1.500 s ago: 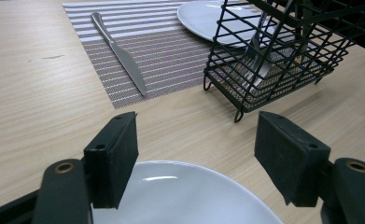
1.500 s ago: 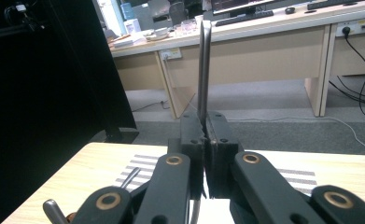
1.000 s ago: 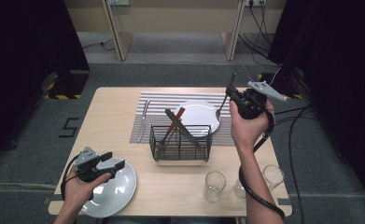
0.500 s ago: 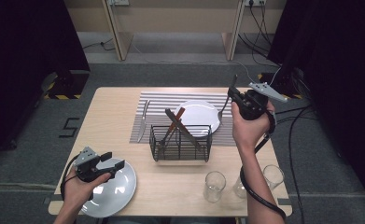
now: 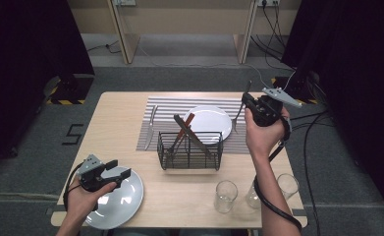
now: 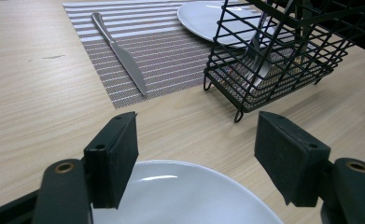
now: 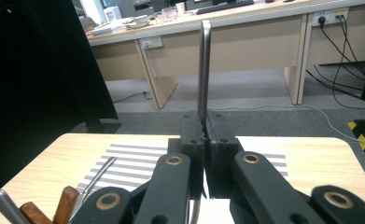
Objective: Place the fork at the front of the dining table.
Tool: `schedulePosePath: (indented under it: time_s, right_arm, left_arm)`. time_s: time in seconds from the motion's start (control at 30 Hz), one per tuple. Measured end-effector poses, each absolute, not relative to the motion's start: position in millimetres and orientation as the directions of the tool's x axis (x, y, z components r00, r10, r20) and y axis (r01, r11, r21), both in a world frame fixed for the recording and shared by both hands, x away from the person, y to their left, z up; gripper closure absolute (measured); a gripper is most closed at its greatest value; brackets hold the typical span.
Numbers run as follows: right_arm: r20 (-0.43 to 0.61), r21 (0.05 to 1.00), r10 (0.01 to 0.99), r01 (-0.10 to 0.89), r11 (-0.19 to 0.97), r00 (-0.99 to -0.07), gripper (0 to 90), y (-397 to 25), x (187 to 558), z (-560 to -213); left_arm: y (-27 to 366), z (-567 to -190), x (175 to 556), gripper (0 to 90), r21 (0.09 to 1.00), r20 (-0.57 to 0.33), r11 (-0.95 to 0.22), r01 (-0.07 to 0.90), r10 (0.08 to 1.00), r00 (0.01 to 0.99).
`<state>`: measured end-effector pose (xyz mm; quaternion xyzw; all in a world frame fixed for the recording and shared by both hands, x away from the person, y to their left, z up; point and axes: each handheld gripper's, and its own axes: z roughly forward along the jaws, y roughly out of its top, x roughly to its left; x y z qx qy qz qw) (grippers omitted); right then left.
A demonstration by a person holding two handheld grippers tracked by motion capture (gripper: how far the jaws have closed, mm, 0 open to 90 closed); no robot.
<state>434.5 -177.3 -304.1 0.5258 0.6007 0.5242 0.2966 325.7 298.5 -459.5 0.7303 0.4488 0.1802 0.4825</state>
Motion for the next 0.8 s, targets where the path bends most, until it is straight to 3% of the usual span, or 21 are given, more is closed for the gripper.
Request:
schedulePosePath:
  time_s: [0.8]
  right_arm:
    - [0.174,0.93,0.956,0.36,-0.08,-0.238,87.3,-180,447,-312]
  left_arm:
    - [298,-459,326,29.6,0.867,-0.172,-0.13,0.481,0.829,0.533]
